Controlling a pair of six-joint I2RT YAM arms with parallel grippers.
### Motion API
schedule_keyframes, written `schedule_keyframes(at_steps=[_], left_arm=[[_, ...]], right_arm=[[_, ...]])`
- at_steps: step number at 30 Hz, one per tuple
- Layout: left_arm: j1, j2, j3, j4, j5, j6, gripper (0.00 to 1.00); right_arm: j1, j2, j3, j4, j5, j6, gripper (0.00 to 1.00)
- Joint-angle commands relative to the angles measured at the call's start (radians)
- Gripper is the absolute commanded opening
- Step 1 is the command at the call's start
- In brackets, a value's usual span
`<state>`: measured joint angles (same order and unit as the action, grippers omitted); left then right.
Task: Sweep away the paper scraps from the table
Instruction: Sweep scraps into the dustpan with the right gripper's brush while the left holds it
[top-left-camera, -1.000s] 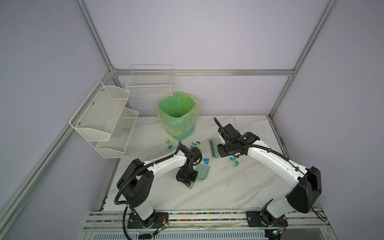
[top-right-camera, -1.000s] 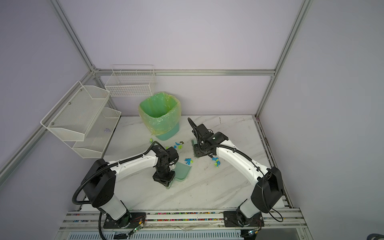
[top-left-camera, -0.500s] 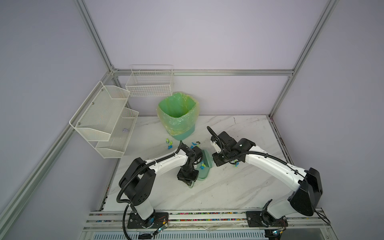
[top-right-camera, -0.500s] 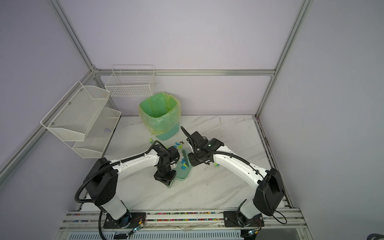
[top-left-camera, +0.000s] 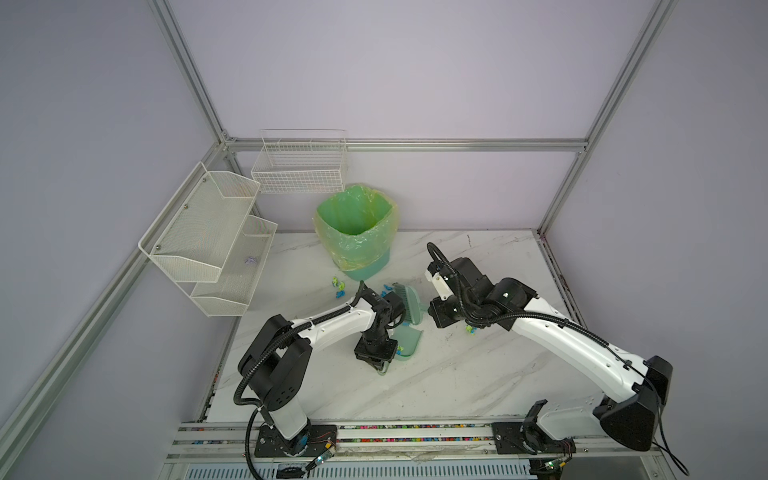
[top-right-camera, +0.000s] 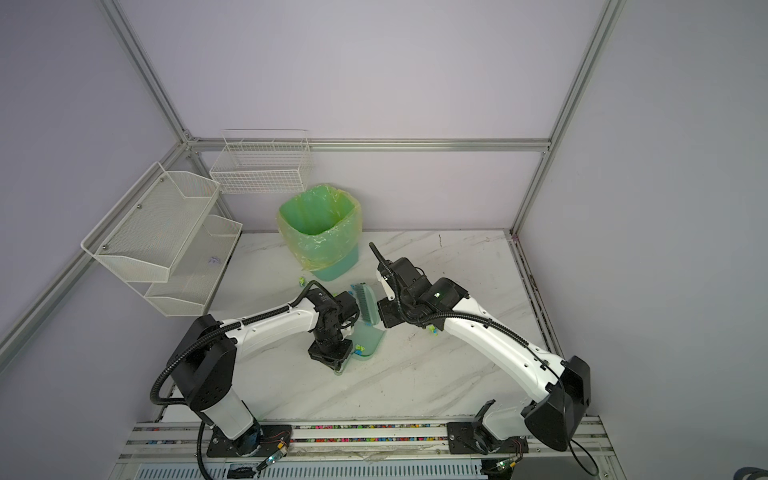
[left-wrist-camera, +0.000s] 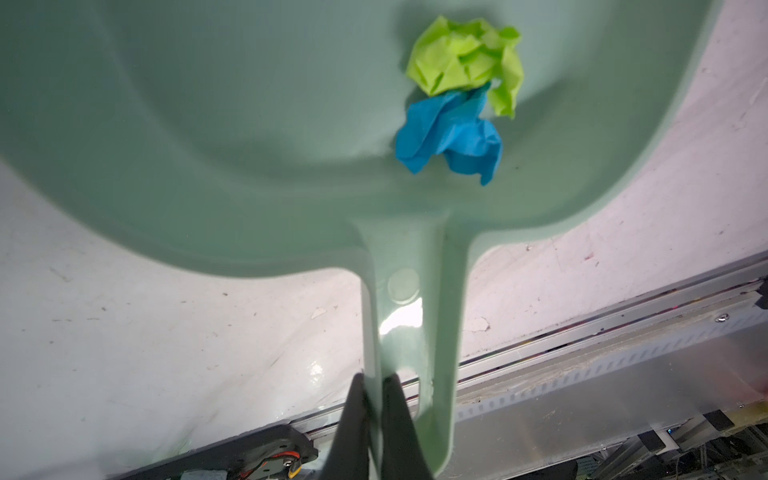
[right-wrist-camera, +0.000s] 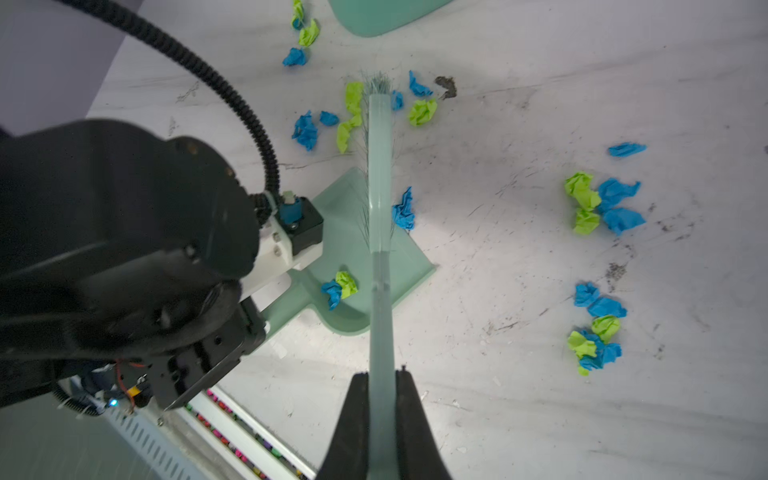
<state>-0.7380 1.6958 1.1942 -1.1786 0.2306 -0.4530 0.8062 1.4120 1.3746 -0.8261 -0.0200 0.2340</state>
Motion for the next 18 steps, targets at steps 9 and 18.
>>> schedule_keyframes(at_steps=[9,18], left_arm=[[0.030,-0.032,0.030,0.010,-0.001,0.007,0.00],[0.061,-0.015,0.039,0.006,0.005,0.028,0.00]], right_arm=[[0.003,0.167,0.079,0.026,0.178,-0.102,0.00],[0.031,0.146,0.024,0.108,0.031,-0.209,0.00]])
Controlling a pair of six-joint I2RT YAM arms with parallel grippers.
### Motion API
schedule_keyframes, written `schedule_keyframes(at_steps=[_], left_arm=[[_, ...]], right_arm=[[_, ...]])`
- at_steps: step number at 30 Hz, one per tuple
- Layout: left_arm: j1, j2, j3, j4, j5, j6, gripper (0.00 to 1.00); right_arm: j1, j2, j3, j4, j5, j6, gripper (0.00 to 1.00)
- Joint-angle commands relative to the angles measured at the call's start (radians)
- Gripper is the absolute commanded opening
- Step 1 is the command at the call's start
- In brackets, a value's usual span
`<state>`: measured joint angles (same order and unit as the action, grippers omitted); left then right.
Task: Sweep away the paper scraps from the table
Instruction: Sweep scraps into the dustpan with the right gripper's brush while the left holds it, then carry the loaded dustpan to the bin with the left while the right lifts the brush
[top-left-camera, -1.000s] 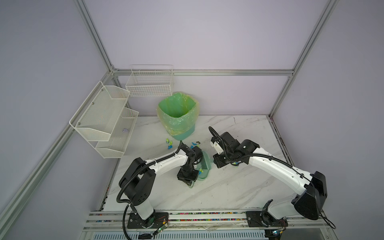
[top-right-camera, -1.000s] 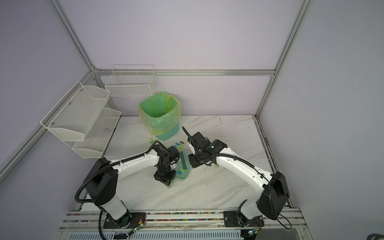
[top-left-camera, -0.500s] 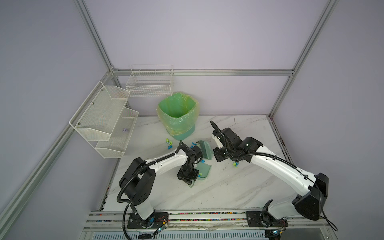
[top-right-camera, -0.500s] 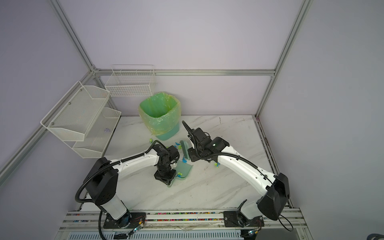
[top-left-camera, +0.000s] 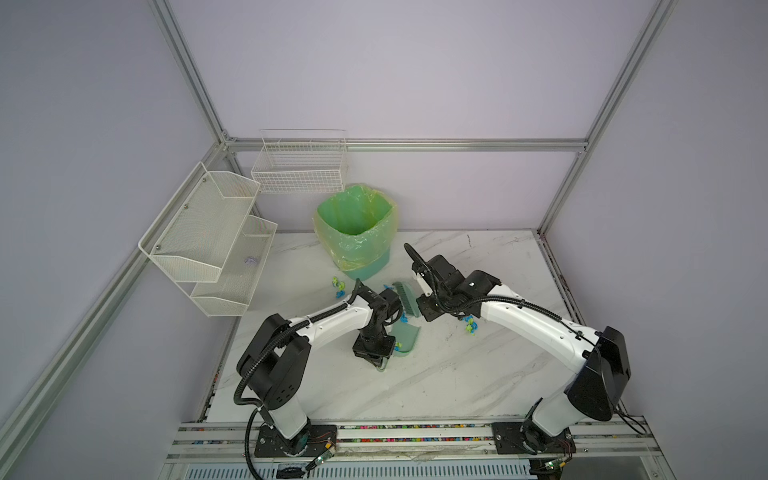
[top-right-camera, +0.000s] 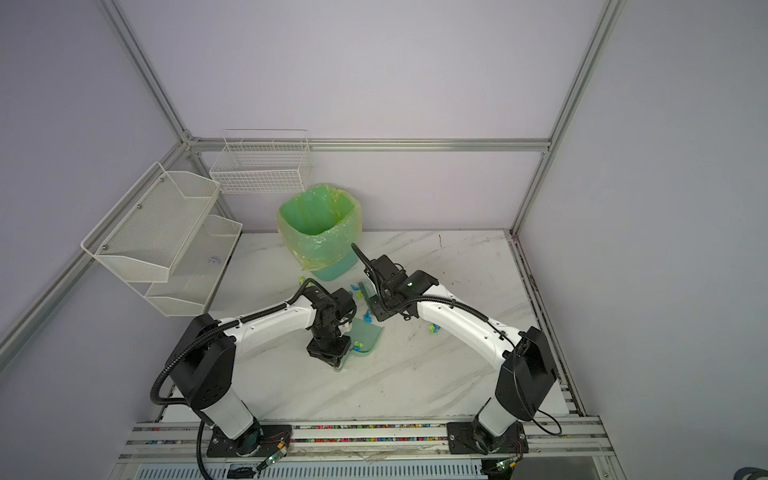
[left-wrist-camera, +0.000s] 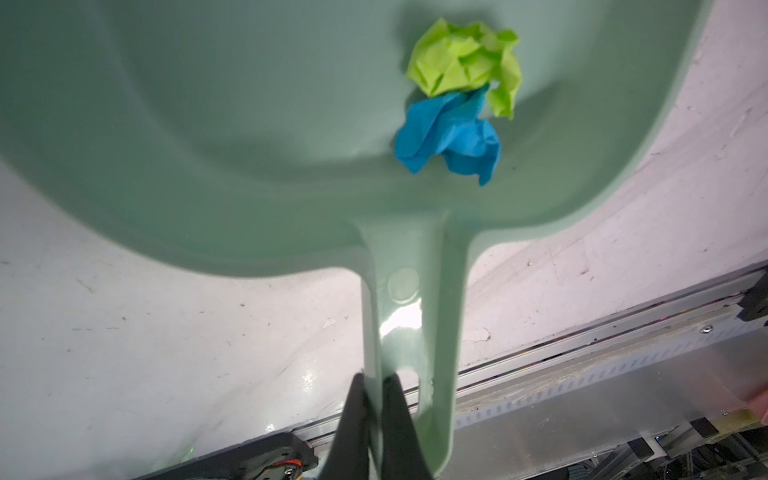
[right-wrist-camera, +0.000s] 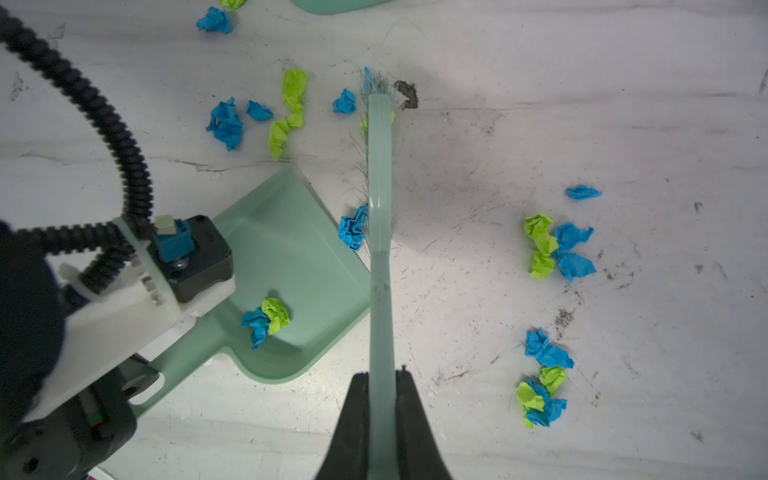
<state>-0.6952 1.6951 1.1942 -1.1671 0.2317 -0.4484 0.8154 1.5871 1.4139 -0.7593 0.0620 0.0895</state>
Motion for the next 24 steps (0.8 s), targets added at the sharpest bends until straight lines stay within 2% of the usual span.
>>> schedule_keyframes(at_steps=[1,5,9,13,15,18,24], left_arm=[[0.022,-0.012,0.040,-0.006,0.006,0.027,0.00],[0.040,-0.005,0.049,-0.008,0.010,0.037,0.00],[0.048,0.010,0.051,-0.006,0.008,0.045,0.00],[0.057,0.018,0.044,0.003,0.003,0.050,0.00],[0.062,0.014,0.041,0.009,-0.010,0.050,0.00],[0.063,0.008,0.038,0.018,-0.035,0.050,0.00],[0.063,-0.035,0.051,0.056,-0.060,0.055,0.00]], right_arm=[[0.029,-0.033,-0.021,0.045,-0.069,-0.081,0.00],[0.048,-0.045,-0.027,0.017,-0.120,-0.114,0.00],[0.051,-0.084,-0.037,-0.007,-0.217,-0.133,0.00],[0.051,-0.146,-0.046,0.017,-0.313,-0.121,0.00],[0.051,-0.170,-0.044,0.014,-0.320,-0.113,0.00],[0.050,-0.202,-0.044,0.010,-0.288,-0.066,0.00],[0.051,-0.208,-0.052,-0.024,-0.102,0.015,0.00]])
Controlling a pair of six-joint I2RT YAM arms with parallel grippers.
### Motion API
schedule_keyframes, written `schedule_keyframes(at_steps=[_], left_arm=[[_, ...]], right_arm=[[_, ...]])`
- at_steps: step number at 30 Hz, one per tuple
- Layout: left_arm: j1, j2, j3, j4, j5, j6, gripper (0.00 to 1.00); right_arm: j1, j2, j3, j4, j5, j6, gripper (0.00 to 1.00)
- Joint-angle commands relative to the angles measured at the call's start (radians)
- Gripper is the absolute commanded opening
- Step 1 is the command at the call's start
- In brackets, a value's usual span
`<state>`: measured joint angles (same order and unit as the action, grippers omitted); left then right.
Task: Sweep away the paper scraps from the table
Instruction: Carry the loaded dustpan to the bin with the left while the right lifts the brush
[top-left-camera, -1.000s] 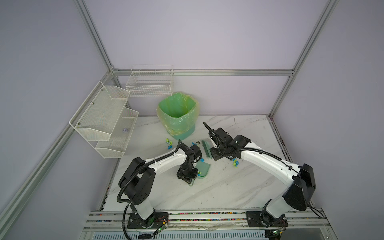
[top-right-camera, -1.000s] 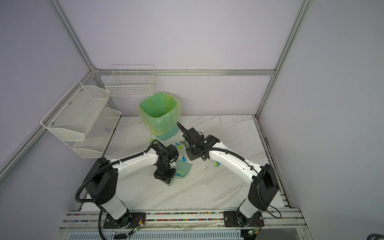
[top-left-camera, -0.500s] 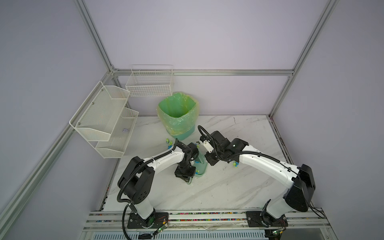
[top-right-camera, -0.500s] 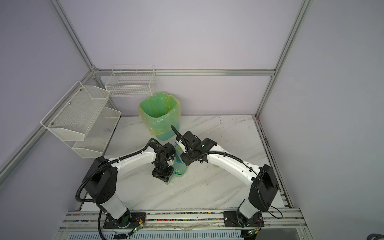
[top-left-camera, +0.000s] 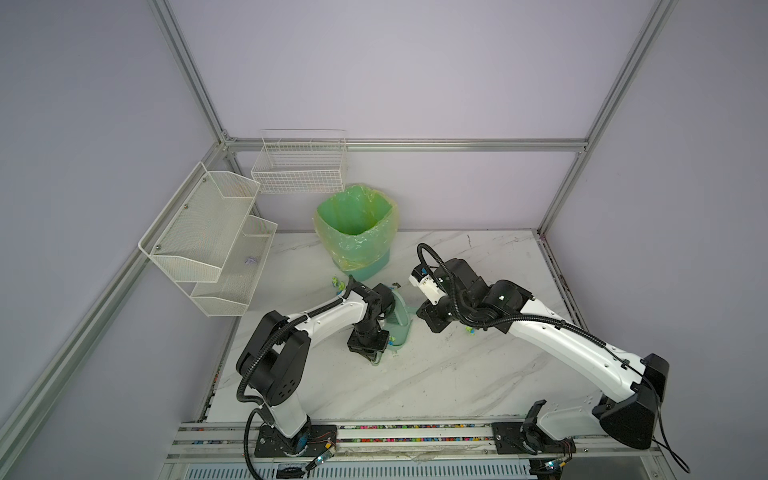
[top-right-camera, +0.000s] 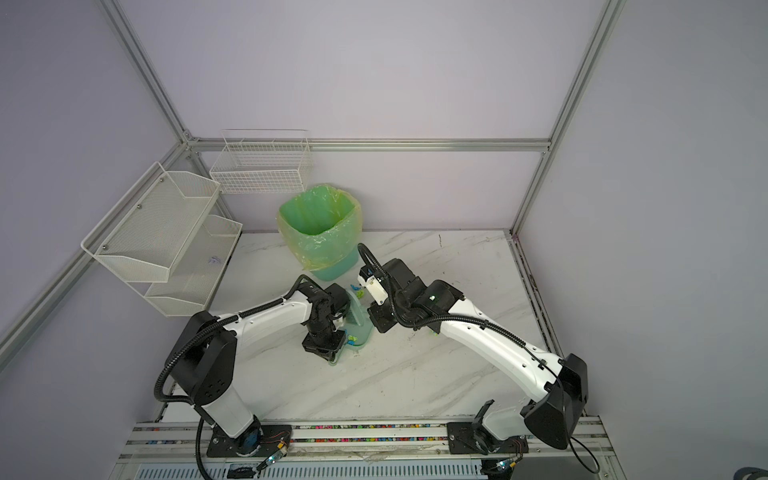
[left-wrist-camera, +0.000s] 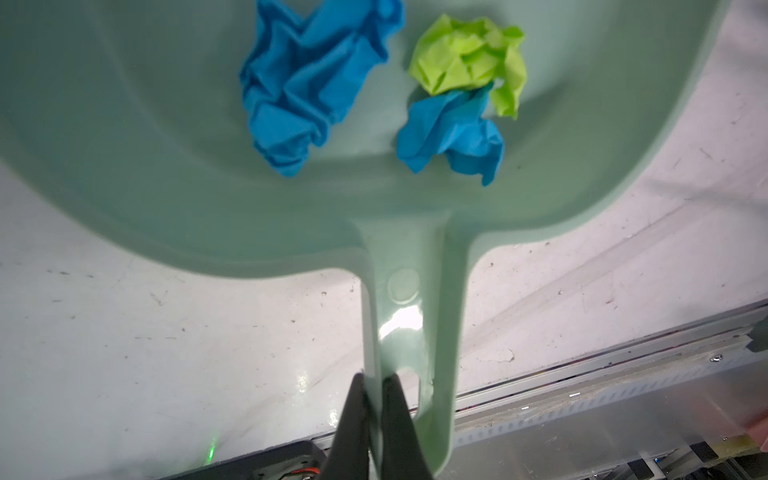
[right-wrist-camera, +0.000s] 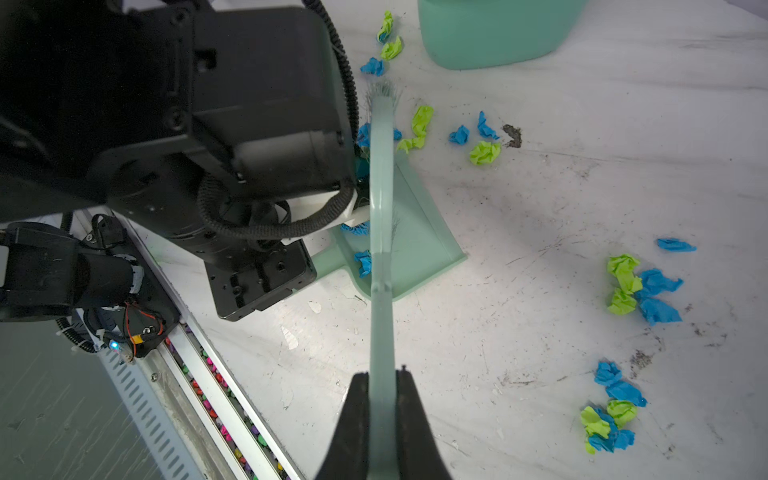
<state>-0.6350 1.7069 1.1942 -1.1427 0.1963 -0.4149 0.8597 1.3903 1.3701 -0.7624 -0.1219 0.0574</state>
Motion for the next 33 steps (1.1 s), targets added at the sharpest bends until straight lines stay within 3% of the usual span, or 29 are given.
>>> schedule_keyframes(at_steps=[1,3,10,18,26,33], left_arm=[[0.003,-0.058,0.054,0.039,-0.029,0.022,0.00],[0.003,-0.077,0.064,0.047,-0.050,0.019,0.00],[0.003,-0.137,0.096,0.089,-0.076,0.009,0.00],[0.004,-0.171,0.155,0.129,-0.097,0.007,0.00],[-0.014,-0.113,0.363,0.094,-0.076,0.039,0.00],[-0.019,0.027,0.593,-0.002,-0.099,0.106,0.00]], right_arm=[[0.005,-0.012,-0.012,-0.021,0.115,0.063,0.00],[-0.002,-0.011,-0.016,-0.019,0.175,0.096,0.00],[-0.120,-0.043,0.014,-0.001,0.212,0.218,0.00],[-0.227,-0.076,-0.007,0.039,0.282,0.254,0.00],[-0.248,-0.077,0.003,0.080,0.307,0.279,0.00],[-0.272,-0.102,-0.037,0.094,0.308,0.279,0.00]])
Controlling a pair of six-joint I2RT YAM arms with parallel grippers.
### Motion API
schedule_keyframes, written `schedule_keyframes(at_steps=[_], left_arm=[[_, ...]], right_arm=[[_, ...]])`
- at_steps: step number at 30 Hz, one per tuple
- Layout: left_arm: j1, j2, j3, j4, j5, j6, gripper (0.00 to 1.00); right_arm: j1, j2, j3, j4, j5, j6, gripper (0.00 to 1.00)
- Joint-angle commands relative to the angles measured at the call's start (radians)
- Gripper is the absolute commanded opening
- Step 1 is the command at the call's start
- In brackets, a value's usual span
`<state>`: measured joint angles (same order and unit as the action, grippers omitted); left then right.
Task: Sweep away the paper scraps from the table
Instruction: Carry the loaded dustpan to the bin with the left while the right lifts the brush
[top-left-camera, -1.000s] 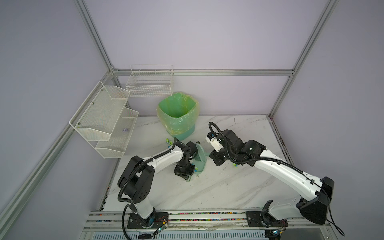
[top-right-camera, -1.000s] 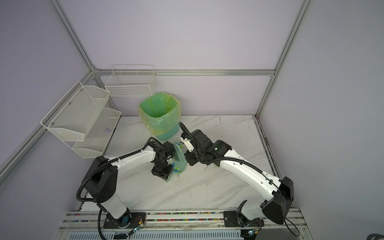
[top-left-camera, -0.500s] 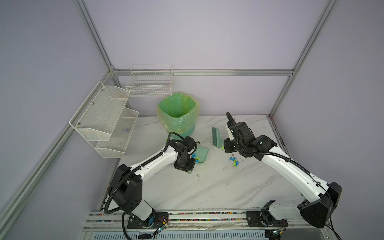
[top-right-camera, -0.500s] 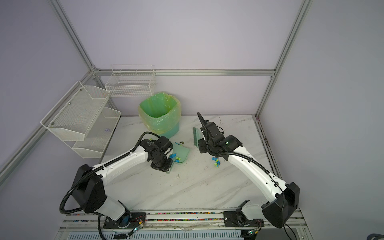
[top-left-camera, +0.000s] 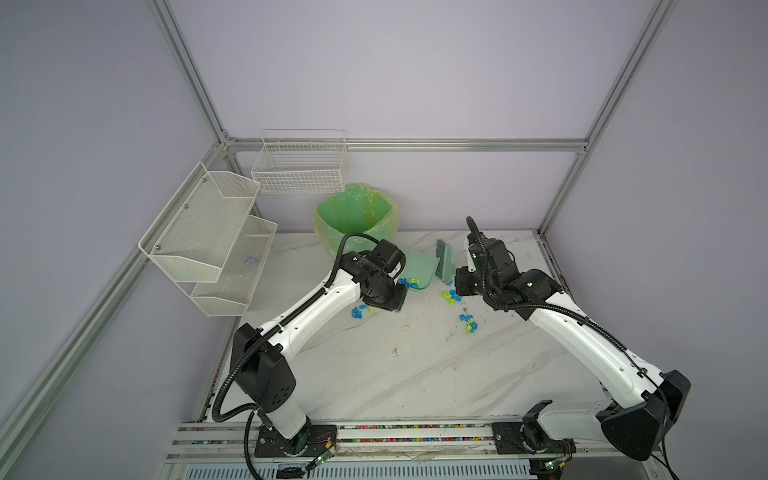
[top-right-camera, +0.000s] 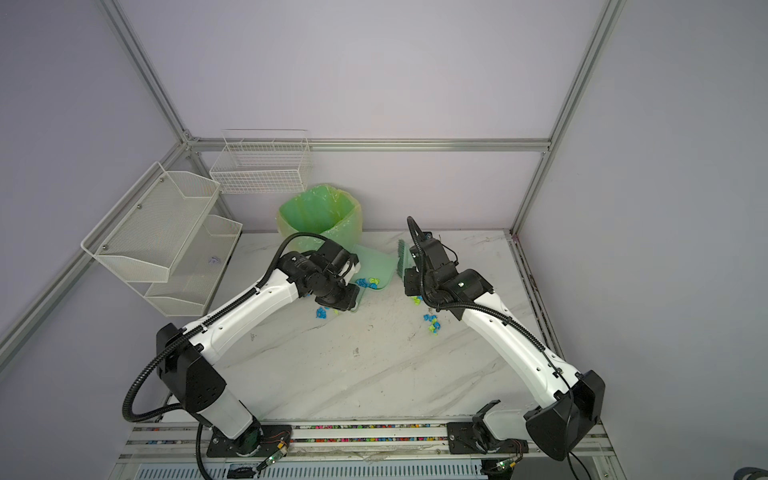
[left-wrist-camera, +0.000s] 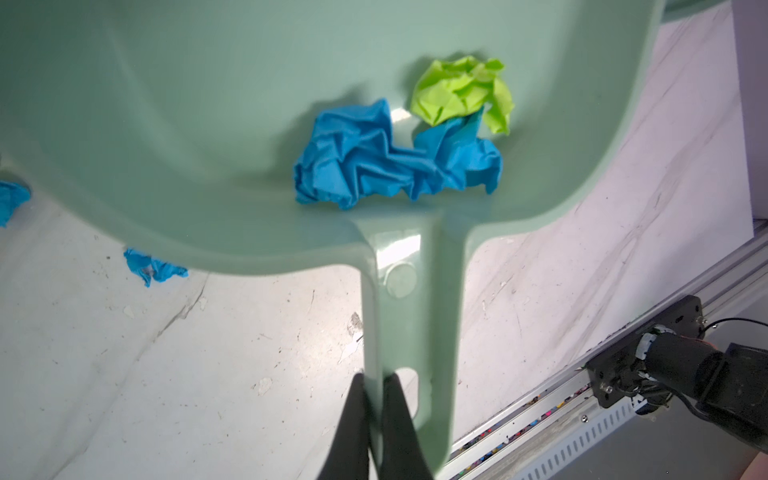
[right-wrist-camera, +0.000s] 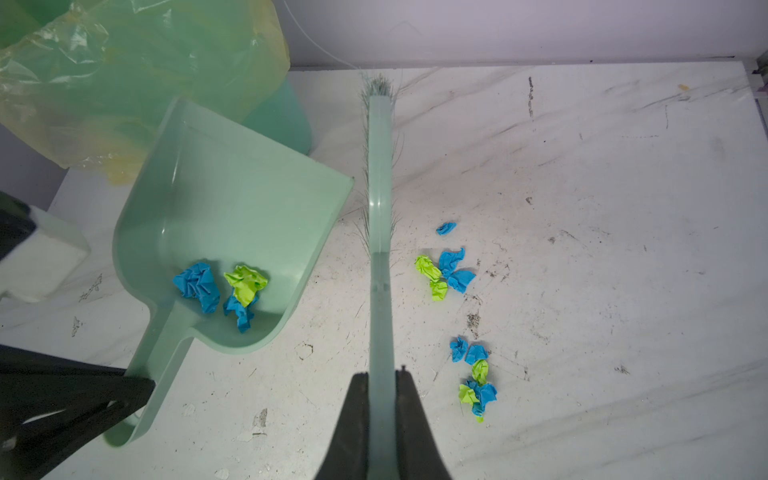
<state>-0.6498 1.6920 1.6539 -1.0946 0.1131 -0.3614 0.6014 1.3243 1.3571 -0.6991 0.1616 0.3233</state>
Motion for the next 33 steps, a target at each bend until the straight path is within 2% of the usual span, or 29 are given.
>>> schedule_keyframes(at_steps=[1,8,21,27,33], left_arm=[[-0.004,0.060,0.163,-0.057,-0.025,0.055,0.00],[-0.004,0.154,0.340,-0.077,-0.063,0.057,0.00],[0.028,0.344,0.734,-0.184,-0.092,0.077,0.00],[0.035,0.382,0.842,-0.182,-0.097,0.071,0.00],[0.067,0.377,0.880,-0.176,-0.120,0.076,0.00]], right_arm=[[-0.015,-0.045,-0.042,0.044,0.021,0.020,0.00],[-0.046,-0.079,-0.139,0.082,0.019,0.045,0.00],[-0.159,-0.061,-0.167,0.118,-0.034,-0.044,0.00],[-0.222,-0.033,-0.160,0.136,-0.077,-0.088,0.00],[-0.239,-0.013,-0.166,0.168,-0.116,-0.082,0.00]])
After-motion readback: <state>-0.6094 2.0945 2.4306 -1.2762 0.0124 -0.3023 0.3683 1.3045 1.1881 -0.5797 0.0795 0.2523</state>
